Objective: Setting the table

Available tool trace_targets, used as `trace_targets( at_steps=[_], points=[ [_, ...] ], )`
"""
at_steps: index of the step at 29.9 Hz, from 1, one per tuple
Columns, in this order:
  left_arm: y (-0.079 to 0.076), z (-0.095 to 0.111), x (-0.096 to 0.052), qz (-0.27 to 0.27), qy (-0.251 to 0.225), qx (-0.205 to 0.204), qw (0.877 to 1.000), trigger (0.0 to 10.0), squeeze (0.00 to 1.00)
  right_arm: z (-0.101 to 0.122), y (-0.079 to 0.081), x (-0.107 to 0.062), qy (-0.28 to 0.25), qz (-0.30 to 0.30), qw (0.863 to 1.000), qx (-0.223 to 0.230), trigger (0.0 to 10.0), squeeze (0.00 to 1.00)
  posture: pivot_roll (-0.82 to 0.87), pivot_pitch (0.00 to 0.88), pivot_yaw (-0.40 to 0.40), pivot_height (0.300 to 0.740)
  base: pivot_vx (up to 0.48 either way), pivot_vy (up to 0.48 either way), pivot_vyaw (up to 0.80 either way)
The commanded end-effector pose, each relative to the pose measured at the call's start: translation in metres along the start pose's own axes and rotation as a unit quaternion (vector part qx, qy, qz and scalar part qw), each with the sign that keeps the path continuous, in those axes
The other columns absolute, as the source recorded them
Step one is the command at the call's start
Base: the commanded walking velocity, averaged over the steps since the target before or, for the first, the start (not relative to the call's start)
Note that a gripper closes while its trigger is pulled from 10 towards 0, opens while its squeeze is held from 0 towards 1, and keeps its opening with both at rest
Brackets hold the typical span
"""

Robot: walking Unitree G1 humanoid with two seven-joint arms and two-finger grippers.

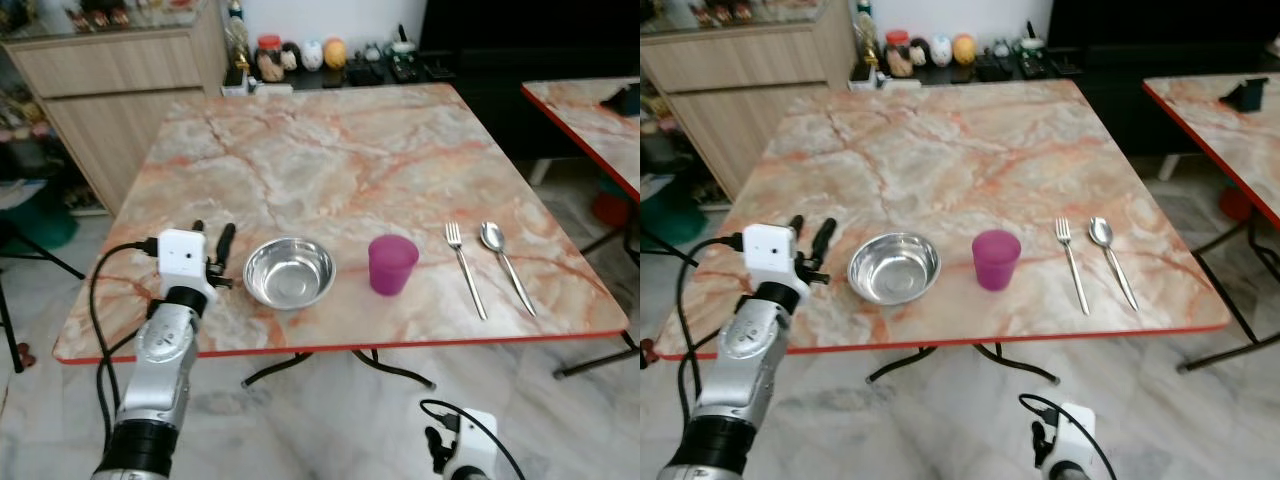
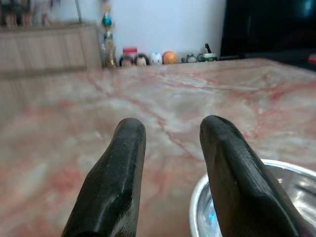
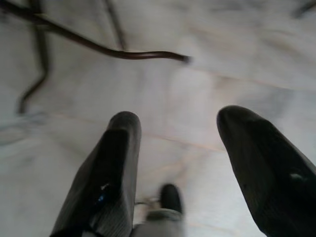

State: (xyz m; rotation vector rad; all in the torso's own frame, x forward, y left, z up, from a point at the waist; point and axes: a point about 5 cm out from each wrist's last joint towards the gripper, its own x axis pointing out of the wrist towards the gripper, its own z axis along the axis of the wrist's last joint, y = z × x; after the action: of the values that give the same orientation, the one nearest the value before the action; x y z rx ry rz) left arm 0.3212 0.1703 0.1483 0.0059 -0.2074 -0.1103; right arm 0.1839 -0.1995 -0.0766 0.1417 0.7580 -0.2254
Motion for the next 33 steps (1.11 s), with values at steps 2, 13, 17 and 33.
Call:
trace_targets(
  at_steps=[2, 13, 17, 33],
  points=[
    [0.013, 0.000, -0.002, 0.024, 0.018, -0.042, 0.999, 10.0, 0.00, -0.008, 0.003, -0.002, 0.014, 0.003, 1.000, 0.003, 10.0, 0.00, 0.07, 0.000, 0.009, 0.724, 0.000, 0.000, 0.00],
    [0.003, -0.016, -0.007, -0.051, 0.134, -0.078, 0.987, 10.0, 1.00, -0.009, 0.002, -0.002, 0.022, 0.005, 1.000, -0.002, 10.0, 0.00, 0.07, 0.000, 0.007, 0.724, 0.000, 0.000, 0.00],
    [-0.003, -0.012, 0.000, -0.040, 0.151, -0.114, 0.981, 10.0, 1.00, -0.009, 0.003, -0.002, 0.025, 0.009, 1.000, -0.008, 10.0, 0.00, 0.07, 0.000, 0.004, 0.724, 0.000, 0.000, 0.00],
    [0.010, -0.015, 0.010, 0.034, 0.177, -0.112, 0.977, 10.0, 0.00, -0.017, 0.004, -0.005, 0.036, 0.013, 0.999, -0.014, 10.0, 0.00, 0.07, 0.000, 0.014, 0.724, 0.000, 0.000, 0.00]
  ],
)
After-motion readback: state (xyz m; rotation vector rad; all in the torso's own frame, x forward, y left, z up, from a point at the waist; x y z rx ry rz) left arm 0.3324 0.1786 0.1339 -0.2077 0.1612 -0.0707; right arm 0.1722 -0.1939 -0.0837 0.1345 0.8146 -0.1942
